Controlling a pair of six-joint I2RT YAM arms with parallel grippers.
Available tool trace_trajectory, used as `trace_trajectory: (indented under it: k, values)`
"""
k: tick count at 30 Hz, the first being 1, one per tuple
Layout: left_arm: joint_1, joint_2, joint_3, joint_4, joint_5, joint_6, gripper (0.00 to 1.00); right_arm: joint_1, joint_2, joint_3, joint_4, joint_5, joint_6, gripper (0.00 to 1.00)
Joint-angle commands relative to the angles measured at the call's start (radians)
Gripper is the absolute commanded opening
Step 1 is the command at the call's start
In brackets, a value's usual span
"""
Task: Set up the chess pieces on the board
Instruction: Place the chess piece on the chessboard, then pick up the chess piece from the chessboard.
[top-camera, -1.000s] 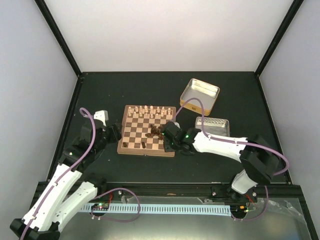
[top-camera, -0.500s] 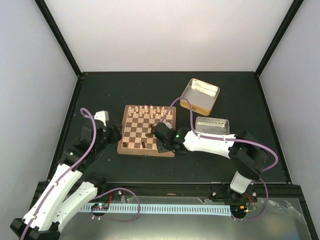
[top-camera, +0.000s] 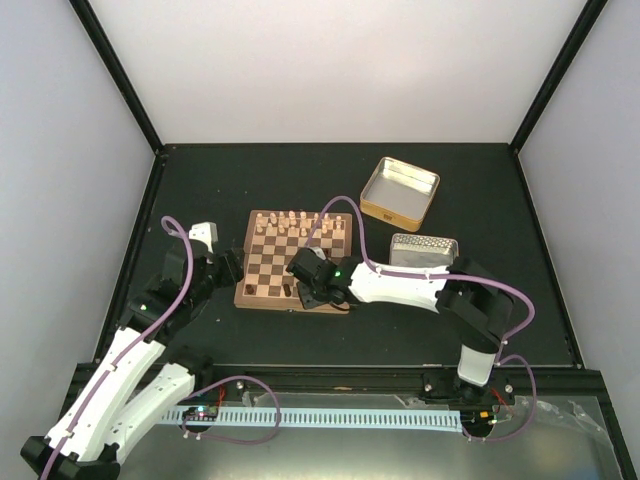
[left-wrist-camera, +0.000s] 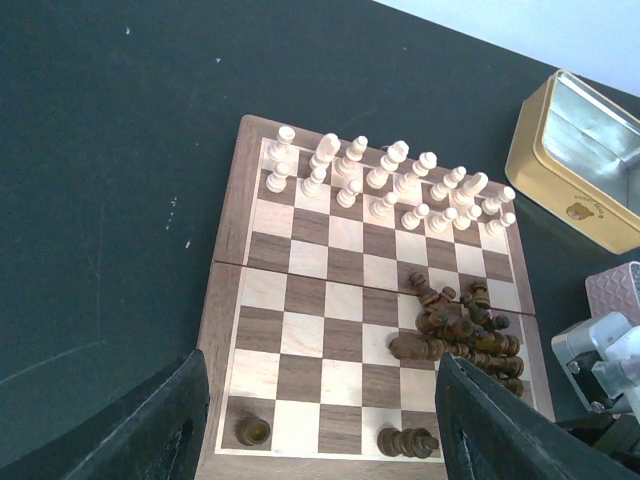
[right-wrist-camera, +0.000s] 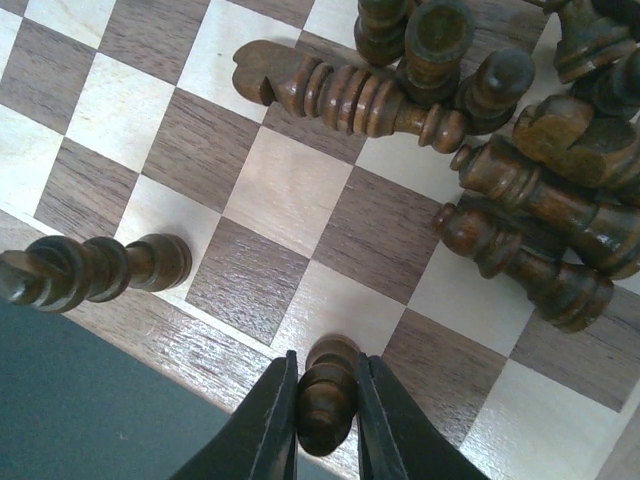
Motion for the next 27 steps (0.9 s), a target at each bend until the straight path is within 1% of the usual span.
trace_trajectory:
  k: [1,3,7,12,16,20,24,27]
  values:
    - [0.007,-0.002,0.001,0.009,0.009,0.016,0.64,0.006,0.026,0.031,-0.001,0.015,-0.019,0.17]
    - [0.007,-0.001,0.001,0.009,0.009,0.015,0.64,0.005,0.03,0.036,-0.002,0.015,-0.019,0.22]
    - [0.007,0.001,0.008,0.003,0.014,0.016,0.64,0.006,-0.002,0.034,0.006,0.017,-0.018,0.37]
    - [0.007,0.002,0.027,-0.009,0.028,0.016,0.65,0.001,-0.139,-0.007,0.043,0.031,-0.001,0.45]
    - [0.007,-0.005,0.049,-0.023,0.047,0.016,0.65,-0.04,-0.305,-0.135,0.104,0.062,0.043,0.49]
    - [0.008,-0.019,0.076,-0.043,0.084,0.023,0.67,-0.134,-0.447,-0.276,0.135,0.062,0.059,0.5]
    - [0.007,-0.042,0.087,-0.053,0.124,0.032,0.69,-0.231,-0.527,-0.359,0.144,0.021,0.014,0.5]
    - [0.007,-0.068,0.075,-0.047,0.139,0.038,0.71,-0.302,-0.559,-0.427,0.204,-0.062,-0.015,0.5]
